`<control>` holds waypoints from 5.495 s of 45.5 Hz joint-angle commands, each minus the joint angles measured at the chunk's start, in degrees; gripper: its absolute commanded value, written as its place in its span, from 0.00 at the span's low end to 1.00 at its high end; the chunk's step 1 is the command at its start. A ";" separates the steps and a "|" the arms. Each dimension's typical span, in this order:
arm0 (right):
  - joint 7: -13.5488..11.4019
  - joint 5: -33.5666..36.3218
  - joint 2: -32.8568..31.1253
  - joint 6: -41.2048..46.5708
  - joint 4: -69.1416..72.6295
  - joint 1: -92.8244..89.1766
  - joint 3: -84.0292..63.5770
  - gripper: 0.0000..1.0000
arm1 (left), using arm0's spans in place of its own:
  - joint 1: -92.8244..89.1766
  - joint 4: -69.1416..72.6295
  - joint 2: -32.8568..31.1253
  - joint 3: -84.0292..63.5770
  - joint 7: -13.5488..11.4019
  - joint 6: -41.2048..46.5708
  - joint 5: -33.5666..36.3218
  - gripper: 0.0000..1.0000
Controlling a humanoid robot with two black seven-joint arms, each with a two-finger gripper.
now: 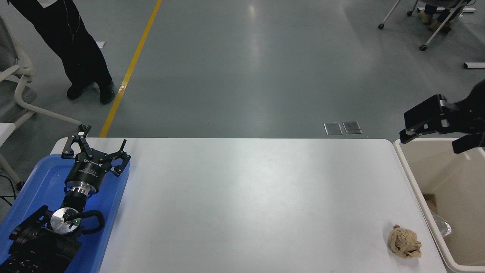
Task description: Pick up paper ball place in dustbin
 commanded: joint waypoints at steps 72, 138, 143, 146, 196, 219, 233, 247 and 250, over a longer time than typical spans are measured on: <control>-0.21 24.26 -2.51 -47.63 -29.24 -88.21 22.69 1.00 | -0.06 0.00 -0.09 -0.01 0.01 0.00 0.00 0.99; 1.81 21.10 -1.18 -49.30 -20.48 -80.24 21.39 0.00 | -0.14 -0.09 -0.09 0.08 0.01 0.00 0.00 0.99; 1.98 17.67 -1.98 -48.60 -14.84 -73.29 17.35 0.00 | -0.14 0.00 -0.09 0.08 0.01 0.00 0.00 0.99; 2.60 15.74 -2.07 -47.28 -11.15 -68.28 13.92 0.00 | -0.14 0.00 -0.09 0.08 0.01 0.00 0.00 0.99; 6.64 4.66 -3.56 0.98 0.27 -0.23 4.06 0.00 | -0.06 0.00 -0.09 -0.01 0.01 0.00 0.00 0.99; 6.38 2.72 -7.42 -9.56 -14.11 -24.65 3.01 0.00 | -0.06 0.00 -0.09 -0.01 0.01 0.00 0.00 0.99; 6.38 4.39 -11.91 -31.35 -32.39 -59.35 10.03 0.00 | -0.06 0.00 -0.09 -0.01 0.01 0.00 0.00 0.99; 6.12 13.09 -11.91 -44.72 -55.76 -94.43 28.75 0.00 | -0.06 0.00 -0.09 -0.01 0.01 0.00 0.00 0.99; 6.12 14.84 -10.60 -47.44 -61.92 -101.29 32.00 0.00 | -0.06 0.00 -0.09 -0.01 0.01 0.00 0.00 0.99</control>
